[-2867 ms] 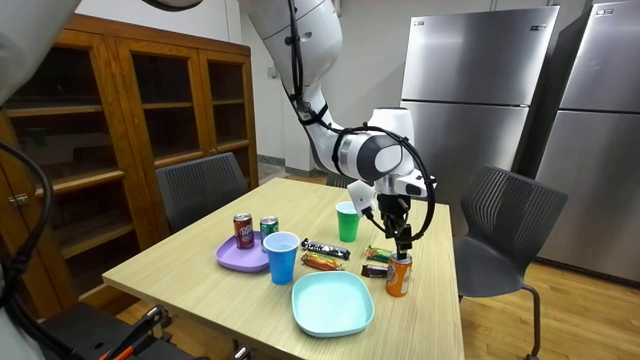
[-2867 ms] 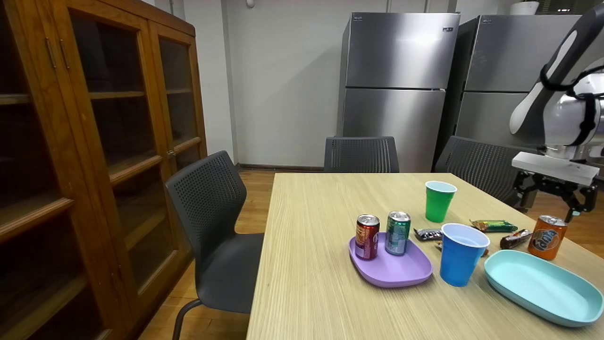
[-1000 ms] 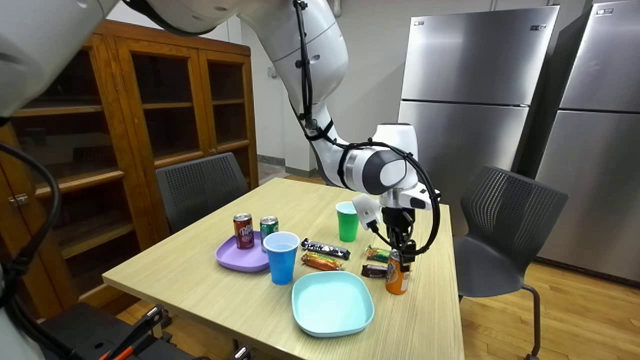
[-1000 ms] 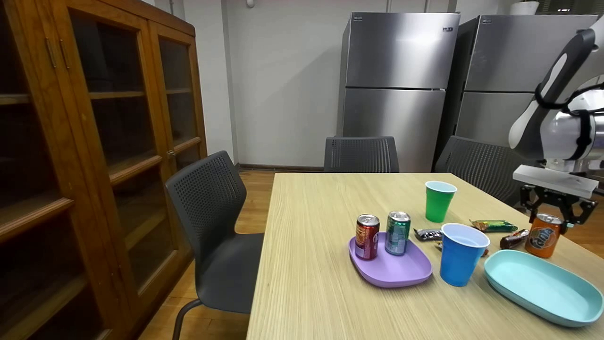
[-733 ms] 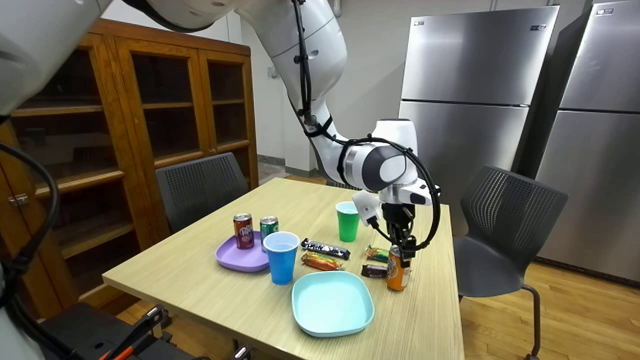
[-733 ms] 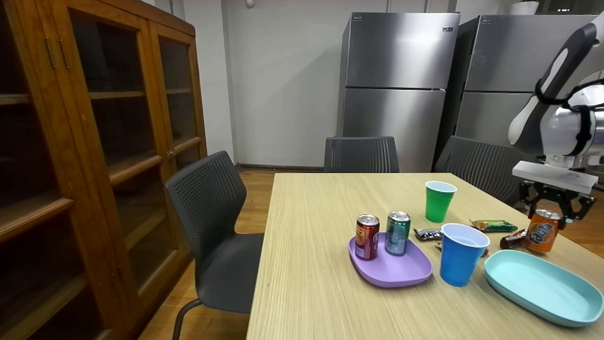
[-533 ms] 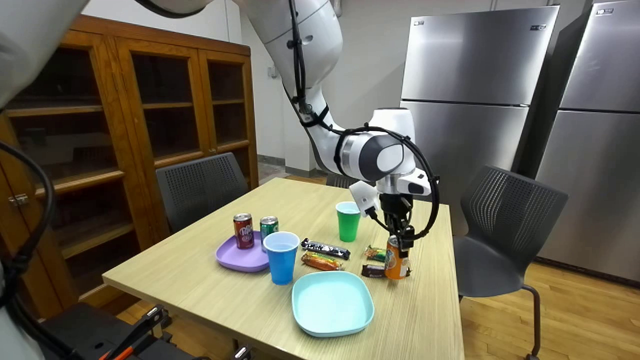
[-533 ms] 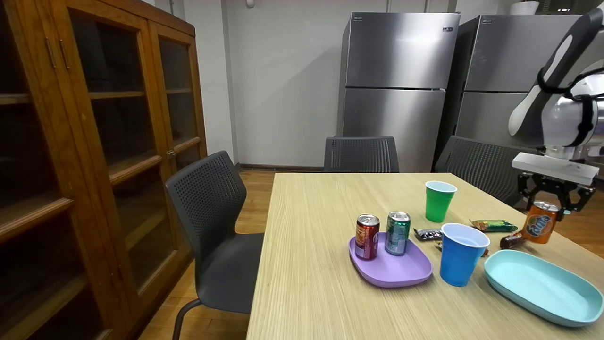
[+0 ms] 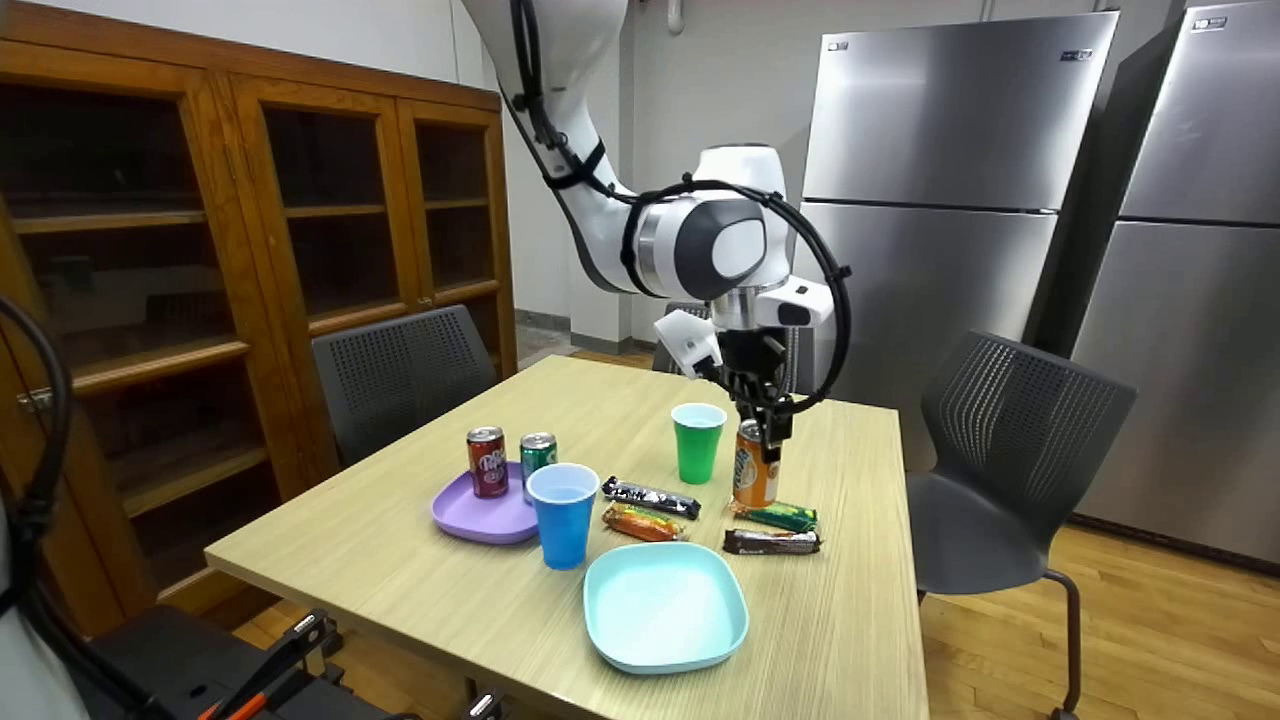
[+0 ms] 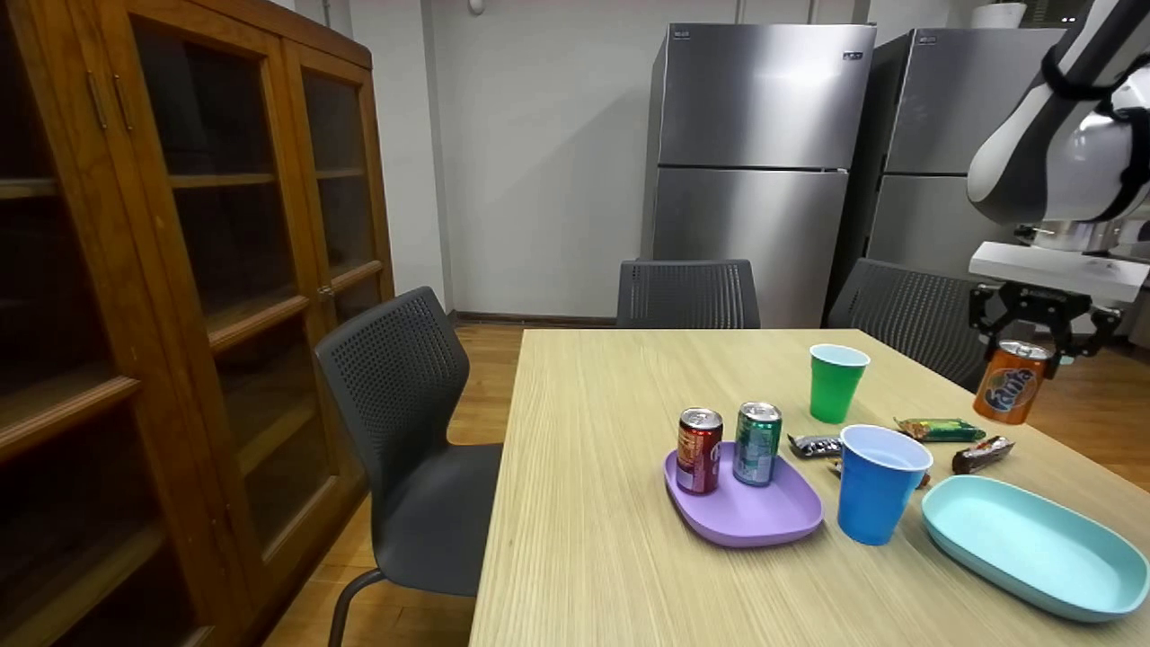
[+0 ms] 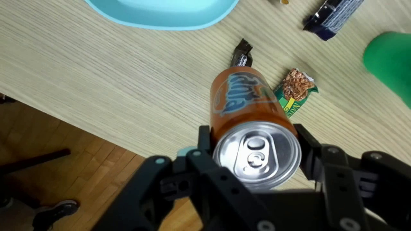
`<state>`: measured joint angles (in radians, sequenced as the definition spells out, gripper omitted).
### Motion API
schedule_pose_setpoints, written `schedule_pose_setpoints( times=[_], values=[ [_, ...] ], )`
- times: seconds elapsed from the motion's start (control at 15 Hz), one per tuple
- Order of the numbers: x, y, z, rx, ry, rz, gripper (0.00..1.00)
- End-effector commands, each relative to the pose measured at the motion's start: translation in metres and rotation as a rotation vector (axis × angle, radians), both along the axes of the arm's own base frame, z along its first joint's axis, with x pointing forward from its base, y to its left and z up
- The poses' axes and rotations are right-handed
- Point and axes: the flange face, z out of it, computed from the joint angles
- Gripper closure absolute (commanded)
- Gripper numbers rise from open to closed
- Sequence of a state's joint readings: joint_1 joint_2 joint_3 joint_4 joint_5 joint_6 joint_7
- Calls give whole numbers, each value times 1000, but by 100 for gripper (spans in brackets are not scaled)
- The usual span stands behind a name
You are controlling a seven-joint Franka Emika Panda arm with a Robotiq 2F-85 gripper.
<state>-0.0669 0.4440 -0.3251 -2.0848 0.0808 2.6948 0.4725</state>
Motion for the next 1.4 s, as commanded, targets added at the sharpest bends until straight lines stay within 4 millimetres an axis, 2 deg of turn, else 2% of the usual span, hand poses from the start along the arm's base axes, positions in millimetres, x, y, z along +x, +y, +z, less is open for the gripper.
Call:
schedule_pose_setpoints(
  times=[0.0, 0.67, 1.0, 1.33],
  values=[
    [-23, 33, 35, -5, -19, 94, 62],
    [-62, 132, 82, -28, -66, 361, 62],
    [-87, 183, 95, -11, -84, 474, 62],
    [-112, 230, 99, 2, -87, 576, 62]
  ],
)
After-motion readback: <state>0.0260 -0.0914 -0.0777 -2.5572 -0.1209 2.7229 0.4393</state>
